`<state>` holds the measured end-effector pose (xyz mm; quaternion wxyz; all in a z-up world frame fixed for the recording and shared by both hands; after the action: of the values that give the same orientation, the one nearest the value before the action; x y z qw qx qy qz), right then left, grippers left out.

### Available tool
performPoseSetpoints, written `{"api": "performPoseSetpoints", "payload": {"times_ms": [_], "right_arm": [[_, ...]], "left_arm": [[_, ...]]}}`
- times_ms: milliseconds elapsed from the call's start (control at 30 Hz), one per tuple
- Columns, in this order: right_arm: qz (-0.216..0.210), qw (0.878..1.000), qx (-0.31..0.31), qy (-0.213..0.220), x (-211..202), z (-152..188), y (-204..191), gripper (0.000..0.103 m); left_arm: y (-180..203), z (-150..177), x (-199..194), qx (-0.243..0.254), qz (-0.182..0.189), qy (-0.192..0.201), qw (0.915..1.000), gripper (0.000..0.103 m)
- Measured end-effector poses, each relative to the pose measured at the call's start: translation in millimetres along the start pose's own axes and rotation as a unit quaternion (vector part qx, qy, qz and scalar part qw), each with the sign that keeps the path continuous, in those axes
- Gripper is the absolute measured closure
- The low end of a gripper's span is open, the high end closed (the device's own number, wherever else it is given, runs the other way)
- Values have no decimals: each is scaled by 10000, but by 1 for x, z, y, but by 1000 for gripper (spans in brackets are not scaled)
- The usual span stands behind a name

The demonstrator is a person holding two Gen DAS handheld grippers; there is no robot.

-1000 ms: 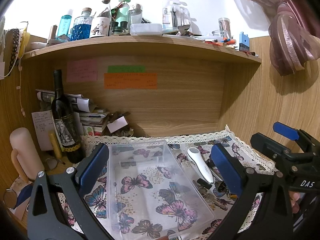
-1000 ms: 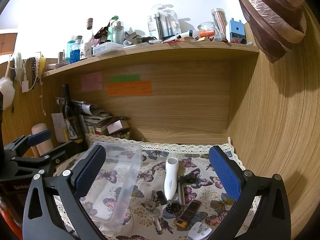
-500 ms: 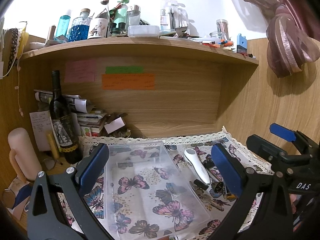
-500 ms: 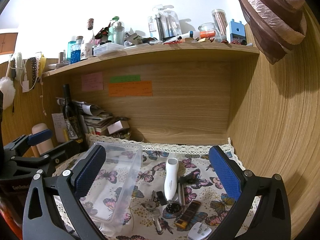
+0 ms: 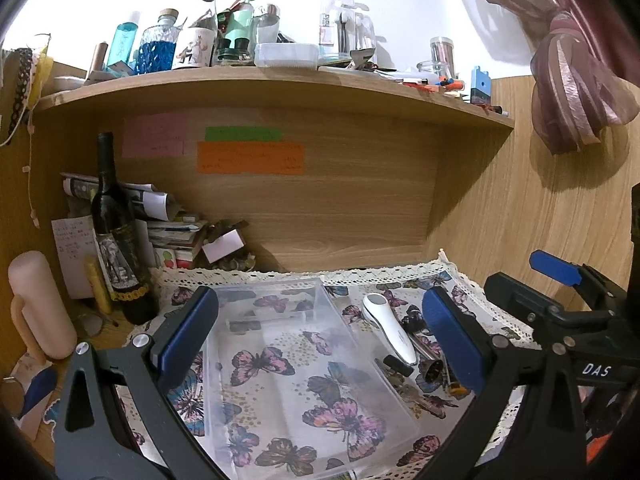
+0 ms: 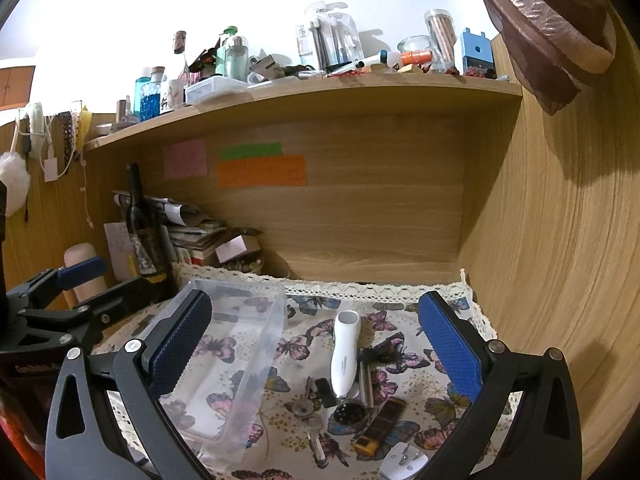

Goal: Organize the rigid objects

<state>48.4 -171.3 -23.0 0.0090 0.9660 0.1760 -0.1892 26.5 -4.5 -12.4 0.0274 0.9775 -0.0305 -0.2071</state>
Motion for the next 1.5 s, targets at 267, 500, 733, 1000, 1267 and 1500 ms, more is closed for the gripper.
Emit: {"api": "performPoseSetpoints", "payload": {"times_ms": [267,500,733,1000,1267,1500], "right_arm": [[67,9998,20,-212,10,8,8,11],[194,9971,167,-721,27,23,24,32],[376,9910,324,-1246,38,43,40,49],[622,9818,482,-1730,45,65,53,55],[817,9703,782,-2138,47,90,66,54],[868,9603,808,-2524,55,112,69,54]], "left_arm": [[-22,3,9,-14,-251,-312,9992,22],[-53,20,36,-66,-459,-1161,9922,44],[-78,42,59,-170,-485,-1968,9791,66],[-92,60,74,-282,-360,-2581,9650,77],[-95,69,85,-383,-20,-2954,9546,89],[-90,66,90,-134,-101,-3128,9497,90]]}}
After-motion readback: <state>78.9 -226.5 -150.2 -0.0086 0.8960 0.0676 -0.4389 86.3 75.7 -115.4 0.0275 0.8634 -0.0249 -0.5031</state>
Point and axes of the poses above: each gripper's, at about its wrist camera, not at the fingertips, and x roughly the way its jaws point, y to its right, z to its underside, the point moved 3 cm from there along x, roughly the way its jaws point, and after that the axes turned 7 degrees about -y, right-handed, at the moved point
